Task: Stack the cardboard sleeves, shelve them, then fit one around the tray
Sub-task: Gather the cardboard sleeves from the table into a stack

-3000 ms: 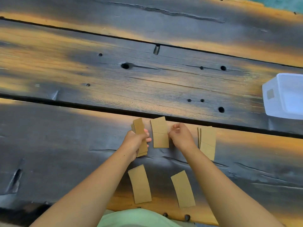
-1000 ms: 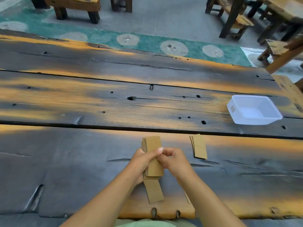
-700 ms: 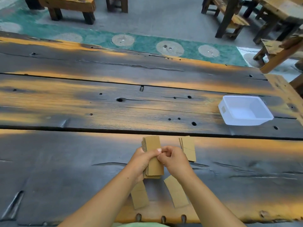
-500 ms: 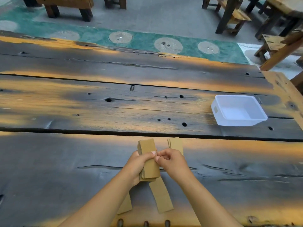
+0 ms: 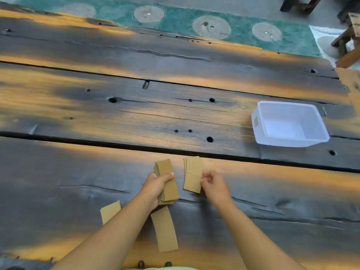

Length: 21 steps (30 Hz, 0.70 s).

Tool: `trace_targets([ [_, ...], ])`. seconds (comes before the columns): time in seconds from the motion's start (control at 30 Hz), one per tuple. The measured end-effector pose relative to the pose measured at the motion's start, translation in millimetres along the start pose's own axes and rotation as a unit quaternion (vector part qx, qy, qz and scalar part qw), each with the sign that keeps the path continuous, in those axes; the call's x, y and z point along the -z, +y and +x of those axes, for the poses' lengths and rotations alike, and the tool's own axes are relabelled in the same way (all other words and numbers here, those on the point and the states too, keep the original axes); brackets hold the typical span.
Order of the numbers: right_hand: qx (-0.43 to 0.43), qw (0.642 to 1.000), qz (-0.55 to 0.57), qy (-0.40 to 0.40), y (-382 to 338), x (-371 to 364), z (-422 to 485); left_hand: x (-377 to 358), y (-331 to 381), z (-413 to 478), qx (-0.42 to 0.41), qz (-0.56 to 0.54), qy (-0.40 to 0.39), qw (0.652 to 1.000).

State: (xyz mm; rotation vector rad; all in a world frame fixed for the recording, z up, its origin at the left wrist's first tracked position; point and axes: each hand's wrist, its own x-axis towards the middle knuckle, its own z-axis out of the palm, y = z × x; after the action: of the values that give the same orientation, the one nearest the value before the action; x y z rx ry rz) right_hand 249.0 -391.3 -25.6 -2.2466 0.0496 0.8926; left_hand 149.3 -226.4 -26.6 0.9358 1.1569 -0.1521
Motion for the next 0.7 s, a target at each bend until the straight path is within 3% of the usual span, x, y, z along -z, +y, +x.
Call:
trace_targets([
  [0.13,-0.015,1.000,-0.011,0.004,-0.6,-0.6,19.6,-17.2,7.0,15.1,-0.001,-0.001,0.014,1.000],
  [0.4,-0.078,0.993,0.090,-0.011,-6.1,-19.7,53.1,-31.0,7.4,39.4,0.010,0.001,0.003,1.000],
  [0.7,-0.071,0.997,0.023,-0.009,-1.6,-22.0,66.4,-26.6,-15.6,44.4,0.048,-0.097,0.013,0.994],
])
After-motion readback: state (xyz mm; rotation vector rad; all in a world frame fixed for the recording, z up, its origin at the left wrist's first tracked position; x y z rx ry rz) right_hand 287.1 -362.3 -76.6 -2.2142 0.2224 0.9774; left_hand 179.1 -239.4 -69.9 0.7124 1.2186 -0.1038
